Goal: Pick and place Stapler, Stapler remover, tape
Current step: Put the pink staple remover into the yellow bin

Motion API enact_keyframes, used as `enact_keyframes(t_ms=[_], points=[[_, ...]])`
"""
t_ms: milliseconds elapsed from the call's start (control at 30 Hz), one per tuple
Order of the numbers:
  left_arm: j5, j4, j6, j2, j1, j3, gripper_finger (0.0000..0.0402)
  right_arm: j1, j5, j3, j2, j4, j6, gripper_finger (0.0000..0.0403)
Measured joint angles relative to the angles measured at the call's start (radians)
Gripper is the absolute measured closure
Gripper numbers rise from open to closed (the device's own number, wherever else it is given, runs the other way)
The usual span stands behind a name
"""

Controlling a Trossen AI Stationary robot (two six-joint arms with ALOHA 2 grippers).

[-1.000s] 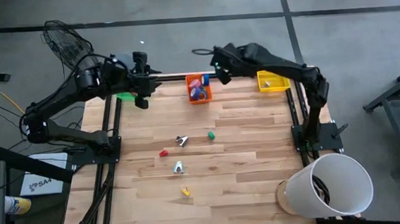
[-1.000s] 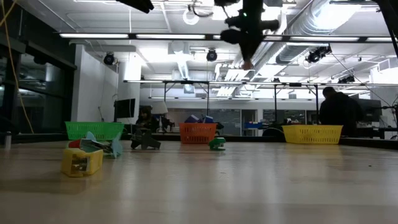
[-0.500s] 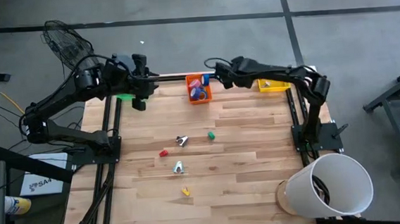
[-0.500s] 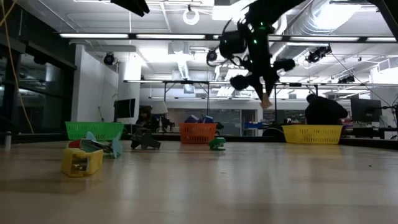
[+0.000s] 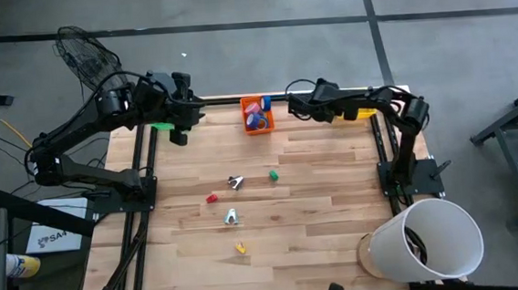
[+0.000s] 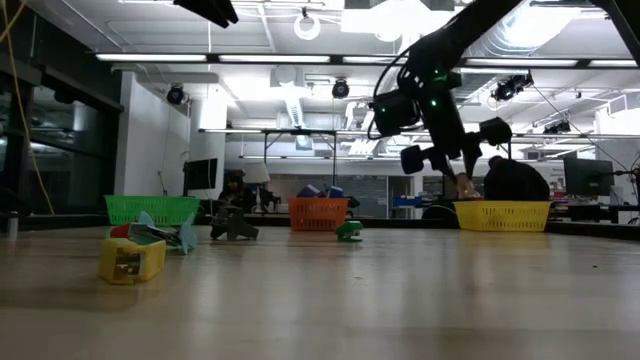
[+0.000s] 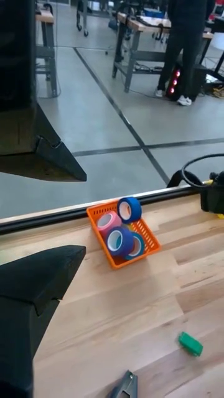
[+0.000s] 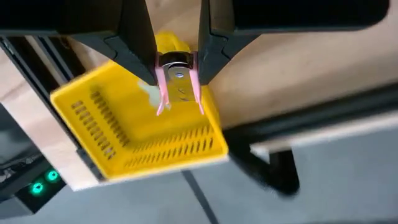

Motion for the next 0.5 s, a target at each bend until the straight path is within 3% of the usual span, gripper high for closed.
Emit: enact_keyframes(t_ms=[133,500], points=[[0.013,-0.005,-0.001,0.0,0.0,0.0,0.0229,-0.015,0.059,-0.003,0.0,0.014,0.032,0.0322],[0.013,-0.007,-0.001,0.0,0.0,0.0,0.0229,-0.104,0.005,-0.067,0.0,0.033,0.301,0.0322]])
